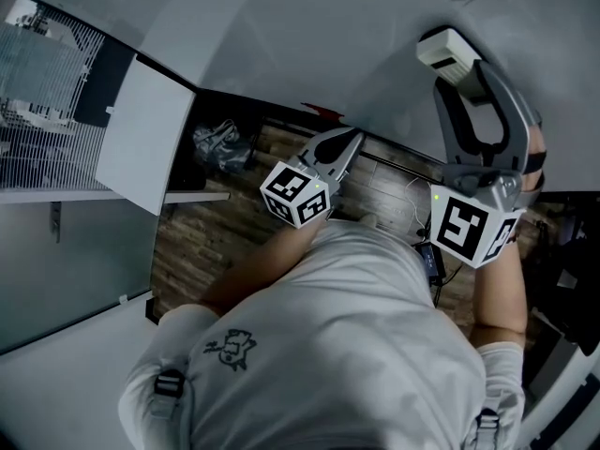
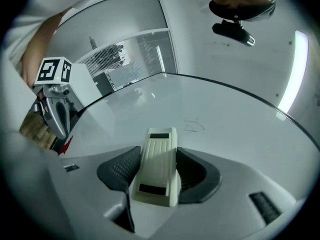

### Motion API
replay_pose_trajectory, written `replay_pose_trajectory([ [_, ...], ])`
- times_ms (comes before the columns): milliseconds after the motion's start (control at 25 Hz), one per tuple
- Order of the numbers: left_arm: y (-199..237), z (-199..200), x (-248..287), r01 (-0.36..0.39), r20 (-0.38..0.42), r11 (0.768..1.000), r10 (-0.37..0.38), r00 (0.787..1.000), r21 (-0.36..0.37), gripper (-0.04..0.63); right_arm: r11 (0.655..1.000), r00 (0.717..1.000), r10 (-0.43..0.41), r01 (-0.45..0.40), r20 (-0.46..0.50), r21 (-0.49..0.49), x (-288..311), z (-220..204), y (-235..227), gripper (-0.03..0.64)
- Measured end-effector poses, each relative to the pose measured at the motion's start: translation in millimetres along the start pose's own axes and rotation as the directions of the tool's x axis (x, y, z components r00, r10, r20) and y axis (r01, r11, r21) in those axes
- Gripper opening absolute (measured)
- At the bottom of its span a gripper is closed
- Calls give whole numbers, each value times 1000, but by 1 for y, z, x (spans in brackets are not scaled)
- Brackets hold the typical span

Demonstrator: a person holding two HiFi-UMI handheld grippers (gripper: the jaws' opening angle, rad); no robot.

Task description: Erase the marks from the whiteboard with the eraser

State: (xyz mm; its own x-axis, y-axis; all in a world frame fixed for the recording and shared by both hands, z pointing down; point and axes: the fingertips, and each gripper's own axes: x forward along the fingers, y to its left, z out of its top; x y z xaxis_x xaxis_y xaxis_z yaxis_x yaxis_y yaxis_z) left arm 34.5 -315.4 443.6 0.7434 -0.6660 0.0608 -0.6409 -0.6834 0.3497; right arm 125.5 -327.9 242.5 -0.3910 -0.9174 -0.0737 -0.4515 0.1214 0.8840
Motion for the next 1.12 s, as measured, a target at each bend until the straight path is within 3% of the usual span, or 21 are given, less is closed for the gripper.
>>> replay_pose_trajectory([
  [160,2,-1,-3,-11,1,1000,11,1000,2,8,1000,1000,12,-12,-13,12,3,-6,18,235],
  [400,3,-2,-9,-30,-8,999,30,1000,16,8,985,985,171,-171,-15,21,18,-25,111,235],
  [760,7,-6,-17,-38,-31,999,39,999,13,8,914,907,402,-406,-120,-7,21,-71,231,235],
  [920,4,-8,-15,-30,-37,999,31,999,15,8,916,909,397,-401,-125,-5,15,-76,221,235],
  [1120,-3,-7,-11,-12,-38,1000,13,999,20,8,954,951,301,-300,-75,27,9,-54,153,235],
])
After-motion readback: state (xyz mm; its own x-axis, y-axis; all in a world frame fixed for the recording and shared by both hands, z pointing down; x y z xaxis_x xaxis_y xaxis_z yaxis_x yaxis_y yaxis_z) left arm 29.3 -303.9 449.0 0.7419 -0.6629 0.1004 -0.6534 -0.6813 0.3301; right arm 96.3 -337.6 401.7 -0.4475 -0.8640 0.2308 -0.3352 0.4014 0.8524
